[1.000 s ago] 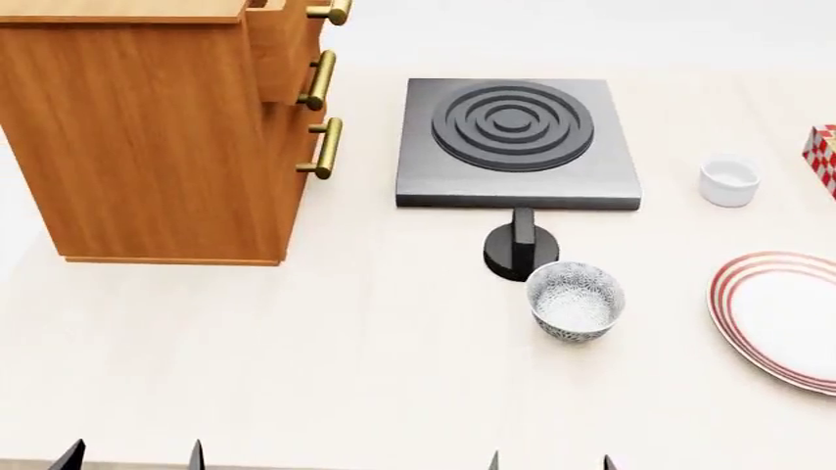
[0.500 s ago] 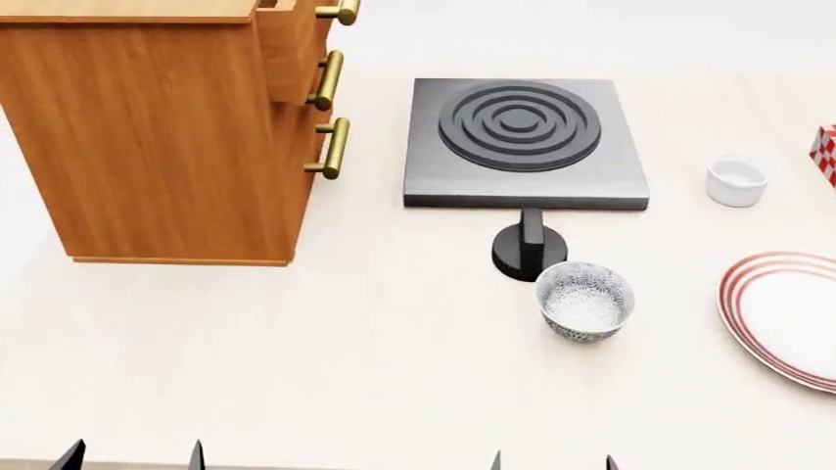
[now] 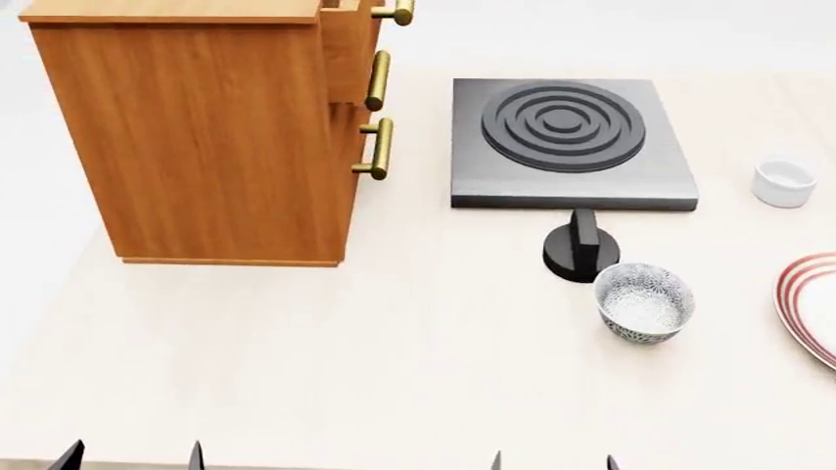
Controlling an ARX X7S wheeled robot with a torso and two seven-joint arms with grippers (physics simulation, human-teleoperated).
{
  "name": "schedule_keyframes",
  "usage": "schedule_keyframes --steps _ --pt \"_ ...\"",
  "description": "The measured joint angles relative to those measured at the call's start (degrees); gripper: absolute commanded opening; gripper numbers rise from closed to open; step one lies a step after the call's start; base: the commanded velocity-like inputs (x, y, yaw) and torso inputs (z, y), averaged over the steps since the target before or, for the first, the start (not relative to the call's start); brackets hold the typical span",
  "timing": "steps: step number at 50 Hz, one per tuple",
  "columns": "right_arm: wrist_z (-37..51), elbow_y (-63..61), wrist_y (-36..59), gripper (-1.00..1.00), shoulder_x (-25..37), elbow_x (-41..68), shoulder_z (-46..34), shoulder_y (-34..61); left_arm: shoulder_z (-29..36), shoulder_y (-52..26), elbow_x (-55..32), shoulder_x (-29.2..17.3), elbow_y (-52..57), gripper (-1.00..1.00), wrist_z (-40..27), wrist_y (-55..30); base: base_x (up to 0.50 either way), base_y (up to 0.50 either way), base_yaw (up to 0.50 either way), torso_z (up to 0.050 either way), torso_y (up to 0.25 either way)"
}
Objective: Pick the akita bowl on the wooden cabinet and place it on the plate.
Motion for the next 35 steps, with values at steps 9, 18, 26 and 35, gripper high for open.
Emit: schedule_keyframes --steps 9,18,26,35 --pt "0.2 0.1 0.0 1.0 0.2 0.9 0.1 0.1 0.3 -0.1 -0.2 -0.2 0.0 1.0 -0.3 0.1 0.0 0.0 0.0 0.0 0.0" --pt "0.9 -0.1 0.5 1.0 0.3 1.5 0.3 0.3 0.5 0.0 0.1 -0.4 0.4 1.0 -1.5 -0.5 0.0 0.0 0.0 0.0 0.0" --pt "2.9 -4.7 3.5 1.0 0.9 1.9 0.9 -0.1 0.4 0.3 2.2 -0.5 3.0 1.0 -4.9 -3.5 0.0 0.0 0.0 0.0 0.0" --pt "5.6 -14.7 9.2 1.0 2.5 2.1 1.7 -0.6 1.1 0.2 3.2 -1.5 9.8 1.0 -6.0 -5.7 0.0 0.0 0.0 0.0 0.0"
